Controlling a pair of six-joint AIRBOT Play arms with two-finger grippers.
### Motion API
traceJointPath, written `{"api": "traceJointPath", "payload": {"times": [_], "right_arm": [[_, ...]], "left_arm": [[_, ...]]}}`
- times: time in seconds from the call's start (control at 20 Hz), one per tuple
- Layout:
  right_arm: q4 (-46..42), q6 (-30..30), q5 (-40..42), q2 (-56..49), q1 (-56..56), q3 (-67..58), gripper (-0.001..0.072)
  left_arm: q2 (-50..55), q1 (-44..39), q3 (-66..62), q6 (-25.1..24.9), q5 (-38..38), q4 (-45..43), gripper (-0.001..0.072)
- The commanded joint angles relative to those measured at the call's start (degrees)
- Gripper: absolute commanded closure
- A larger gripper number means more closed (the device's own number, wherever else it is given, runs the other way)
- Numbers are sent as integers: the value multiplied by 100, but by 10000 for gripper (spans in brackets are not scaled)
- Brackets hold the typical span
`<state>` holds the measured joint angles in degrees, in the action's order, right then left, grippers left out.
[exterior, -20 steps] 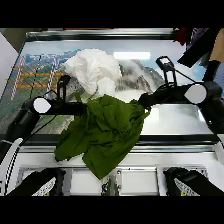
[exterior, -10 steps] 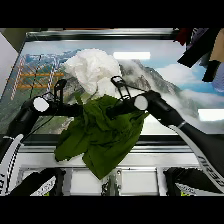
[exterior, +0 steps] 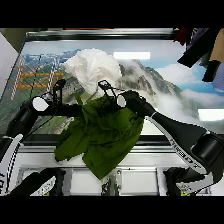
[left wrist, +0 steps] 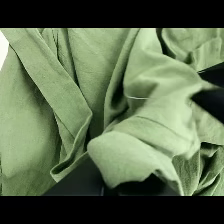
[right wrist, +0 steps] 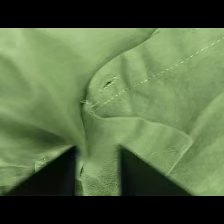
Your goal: Fold the clothes and pants, and hang the long-sleeved shirts on hangers.
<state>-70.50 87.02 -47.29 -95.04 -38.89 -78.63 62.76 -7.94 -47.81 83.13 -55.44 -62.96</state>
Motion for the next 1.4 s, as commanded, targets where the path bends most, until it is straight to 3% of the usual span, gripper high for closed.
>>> {"api": "traceJointPath", "payload": {"times": [0.0,0.05,0.1,0.15,0.2,0.6,0.85,0.9,0.95,1.0,1.15,1.35], "right_arm": [[-520,7,-232,-70,0,-61,506],[-566,2,-306,-68,2,-61,501],[-560,2,-369,-50,2,-61,373],[-557,4,-424,-7,2,-61,133],[-557,2,-444,52,2,-61,47],[-728,7,-680,144,197,-59,55],[-179,4,-376,-284,151,-61,57],[-168,2,-308,-299,140,-61,123],[-168,2,-245,-293,142,-61,315],[-173,4,-195,-273,146,-63,438],[-337,11,-157,-120,184,-68,698],[-1191,175,-560,678,494,-61,699]], "left_arm": [[4,7,2,0,15,-7,690],[4,7,2,2,15,-7,690],[4,7,2,0,13,-9,689],[4,7,2,0,13,-7,689],[4,7,2,0,15,-9,690],[4,7,2,-22,68,-7,690],[4,7,2,-22,122,-7,690],[4,7,2,-22,127,-7,690],[4,7,2,-22,127,-9,689],[4,7,2,-22,125,-9,690],[4,9,2,-22,129,-13,690],[-114,197,0,-50,157,-50,690]]}}
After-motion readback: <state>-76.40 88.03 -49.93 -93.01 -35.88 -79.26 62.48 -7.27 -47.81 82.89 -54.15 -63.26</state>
